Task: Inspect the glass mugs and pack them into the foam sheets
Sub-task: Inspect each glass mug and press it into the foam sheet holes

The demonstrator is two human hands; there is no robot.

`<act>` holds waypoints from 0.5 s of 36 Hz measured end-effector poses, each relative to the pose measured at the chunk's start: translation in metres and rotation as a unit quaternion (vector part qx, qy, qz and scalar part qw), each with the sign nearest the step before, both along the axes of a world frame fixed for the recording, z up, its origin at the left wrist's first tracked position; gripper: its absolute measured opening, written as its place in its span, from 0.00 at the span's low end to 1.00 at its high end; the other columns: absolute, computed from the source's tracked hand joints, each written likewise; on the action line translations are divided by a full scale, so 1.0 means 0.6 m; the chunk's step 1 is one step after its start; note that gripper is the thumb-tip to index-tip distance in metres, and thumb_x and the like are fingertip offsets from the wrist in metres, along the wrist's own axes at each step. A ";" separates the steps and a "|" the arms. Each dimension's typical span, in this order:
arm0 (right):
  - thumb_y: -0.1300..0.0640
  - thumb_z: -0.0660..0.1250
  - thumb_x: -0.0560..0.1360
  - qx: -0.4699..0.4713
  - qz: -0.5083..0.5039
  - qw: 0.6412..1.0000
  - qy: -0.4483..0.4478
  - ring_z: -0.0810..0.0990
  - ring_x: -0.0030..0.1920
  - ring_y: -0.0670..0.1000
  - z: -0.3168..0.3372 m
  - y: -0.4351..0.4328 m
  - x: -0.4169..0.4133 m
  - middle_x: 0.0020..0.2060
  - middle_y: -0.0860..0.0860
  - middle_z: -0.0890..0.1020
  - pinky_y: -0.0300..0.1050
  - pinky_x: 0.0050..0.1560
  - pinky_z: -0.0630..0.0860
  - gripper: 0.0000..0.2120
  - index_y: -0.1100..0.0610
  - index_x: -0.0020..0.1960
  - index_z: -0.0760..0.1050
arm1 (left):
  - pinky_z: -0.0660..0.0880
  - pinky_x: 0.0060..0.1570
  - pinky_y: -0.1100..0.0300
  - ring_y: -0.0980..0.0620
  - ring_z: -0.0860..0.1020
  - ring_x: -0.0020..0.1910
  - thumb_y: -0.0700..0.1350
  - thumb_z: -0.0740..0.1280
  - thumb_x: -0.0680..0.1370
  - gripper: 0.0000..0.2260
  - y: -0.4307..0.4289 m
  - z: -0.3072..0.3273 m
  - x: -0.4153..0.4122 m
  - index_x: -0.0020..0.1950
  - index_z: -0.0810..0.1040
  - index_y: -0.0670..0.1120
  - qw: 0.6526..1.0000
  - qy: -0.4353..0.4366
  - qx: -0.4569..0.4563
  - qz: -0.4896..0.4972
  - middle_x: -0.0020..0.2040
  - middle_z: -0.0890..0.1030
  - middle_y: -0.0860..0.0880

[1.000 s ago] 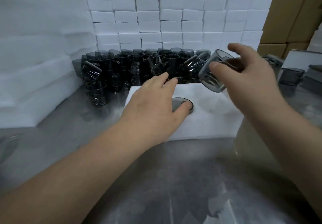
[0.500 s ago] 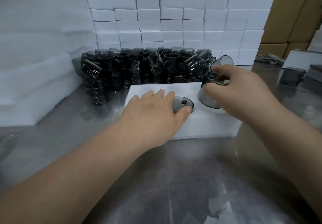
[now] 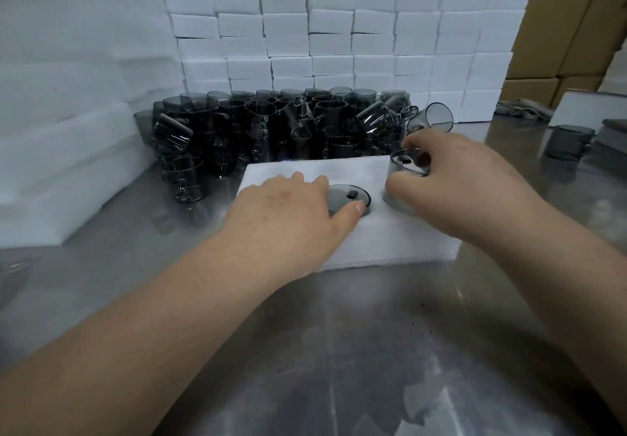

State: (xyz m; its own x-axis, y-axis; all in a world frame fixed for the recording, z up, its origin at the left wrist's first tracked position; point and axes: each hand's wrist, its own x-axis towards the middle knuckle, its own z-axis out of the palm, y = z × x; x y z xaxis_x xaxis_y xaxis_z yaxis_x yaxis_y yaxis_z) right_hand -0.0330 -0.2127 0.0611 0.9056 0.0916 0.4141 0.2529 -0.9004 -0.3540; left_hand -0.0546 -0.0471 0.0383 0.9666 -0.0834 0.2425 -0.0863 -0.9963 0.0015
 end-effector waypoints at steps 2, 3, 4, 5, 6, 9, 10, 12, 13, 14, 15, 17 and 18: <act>0.44 0.57 0.66 0.001 0.002 1.000 0.006 0.71 0.50 0.51 0.000 0.001 -0.001 0.57 0.50 0.75 0.44 0.45 0.64 0.27 0.46 0.64 0.68 | 0.65 0.54 0.53 0.49 0.68 0.64 0.68 0.42 0.71 0.32 0.001 0.000 0.000 0.66 0.67 0.53 1.000 -0.004 -0.001 0.001 0.66 0.70 0.50; 0.44 0.57 0.66 -0.001 0.003 1.000 0.010 0.72 0.52 0.52 0.000 0.001 -0.002 0.57 0.50 0.74 0.44 0.45 0.65 0.27 0.46 0.65 0.67 | 0.65 0.54 0.53 0.49 0.68 0.64 0.68 0.42 0.71 0.32 0.001 -0.001 0.000 0.66 0.67 0.53 1.000 -0.006 -0.001 0.002 0.66 0.70 0.49; 0.43 0.57 0.66 -0.004 0.004 1.000 0.013 0.72 0.53 0.53 0.000 0.001 -0.002 0.58 0.51 0.74 0.45 0.45 0.65 0.27 0.46 0.65 0.67 | 0.65 0.55 0.53 0.49 0.68 0.64 0.68 0.42 0.72 0.32 0.001 -0.001 -0.001 0.66 0.67 0.53 1.000 -0.007 -0.002 0.002 0.66 0.70 0.49; 0.43 0.57 0.66 -0.007 0.004 1.000 0.016 0.73 0.55 0.54 0.000 0.002 -0.002 0.58 0.51 0.73 0.45 0.46 0.65 0.27 0.46 0.65 0.66 | 0.65 0.56 0.53 0.49 0.68 0.64 0.68 0.42 0.72 0.32 0.000 -0.002 -0.001 0.67 0.67 0.54 1.000 -0.007 -0.004 0.002 0.66 0.70 0.49; 0.43 0.56 0.66 -0.010 0.004 1.000 0.019 0.72 0.56 0.54 0.000 0.002 -0.003 0.58 0.51 0.73 0.45 0.46 0.65 0.27 0.46 0.65 0.66 | 0.65 0.57 0.53 0.49 0.67 0.65 0.68 0.42 0.72 0.31 -0.001 -0.002 -0.002 0.67 0.66 0.54 1.000 -0.007 -0.006 0.002 0.66 0.70 0.49; 0.43 0.56 0.67 -0.023 0.002 0.999 0.027 0.71 0.52 0.53 0.001 0.002 -0.005 0.59 0.51 0.73 0.45 0.45 0.63 0.27 0.46 0.65 0.65 | 0.65 0.57 0.52 0.48 0.67 0.65 0.67 0.41 0.70 0.33 -0.002 -0.001 -0.003 0.67 0.66 0.54 1.000 -0.006 -0.006 0.000 0.66 0.70 0.48; 0.43 0.56 0.68 -0.028 0.002 0.999 0.027 0.69 0.50 0.53 0.001 0.002 -0.005 0.58 0.51 0.72 0.44 0.45 0.63 0.26 0.46 0.65 0.64 | 0.65 0.57 0.52 0.48 0.67 0.65 0.67 0.41 0.70 0.33 -0.002 -0.001 -0.004 0.67 0.66 0.54 1.000 -0.005 -0.006 0.000 0.66 0.70 0.48; 0.43 0.55 0.67 -0.036 0.002 0.999 0.026 0.68 0.48 0.52 0.003 0.003 -0.007 0.56 0.51 0.72 0.44 0.44 0.62 0.26 0.47 0.64 0.65 | 0.65 0.57 0.52 0.48 0.67 0.65 0.67 0.41 0.71 0.33 -0.001 -0.001 -0.004 0.67 0.66 0.54 1.000 -0.005 -0.007 -0.002 0.66 0.70 0.48; 0.42 0.54 0.66 -0.038 0.002 0.999 0.026 0.68 0.48 0.52 0.003 0.003 -0.008 0.55 0.50 0.72 0.45 0.43 0.62 0.27 0.47 0.64 0.65 | 0.65 0.56 0.52 0.48 0.67 0.64 0.67 0.41 0.71 0.33 -0.001 -0.001 -0.004 0.67 0.66 0.54 1.000 -0.005 -0.007 -0.003 0.66 0.70 0.48; 0.42 0.53 0.65 -0.039 0.003 0.999 0.026 0.68 0.48 0.52 0.004 0.003 -0.008 0.55 0.50 0.72 0.45 0.43 0.63 0.28 0.46 0.64 0.65 | 0.65 0.56 0.52 0.48 0.67 0.64 0.67 0.41 0.70 0.33 -0.001 -0.001 -0.004 0.67 0.66 0.54 1.000 -0.006 -0.006 -0.004 0.66 0.70 0.48; 0.42 0.53 0.65 -0.039 0.004 0.999 0.027 0.69 0.48 0.52 0.004 0.004 -0.009 0.55 0.50 0.72 0.45 0.44 0.63 0.28 0.46 0.64 0.65 | 0.65 0.57 0.53 0.48 0.67 0.64 0.67 0.41 0.70 0.33 -0.001 -0.001 -0.004 0.67 0.66 0.53 1.000 -0.006 -0.006 -0.004 0.66 0.70 0.48; 0.42 0.54 0.65 -0.037 0.006 0.999 0.028 0.69 0.49 0.52 0.005 0.004 -0.010 0.56 0.50 0.73 0.45 0.45 0.64 0.28 0.47 0.64 0.65 | 0.64 0.57 0.53 0.48 0.67 0.64 0.67 0.41 0.71 0.33 -0.002 -0.001 -0.004 0.68 0.66 0.53 1.000 -0.009 -0.007 -0.005 0.66 0.70 0.48; 0.42 0.54 0.66 -0.036 0.006 0.999 0.028 0.69 0.49 0.52 0.005 0.004 -0.011 0.57 0.50 0.73 0.45 0.45 0.65 0.27 0.47 0.64 0.65 | 0.65 0.57 0.53 0.48 0.67 0.64 0.67 0.41 0.70 0.33 -0.002 -0.001 -0.003 0.67 0.66 0.53 1.000 -0.009 -0.007 -0.006 0.66 0.70 0.48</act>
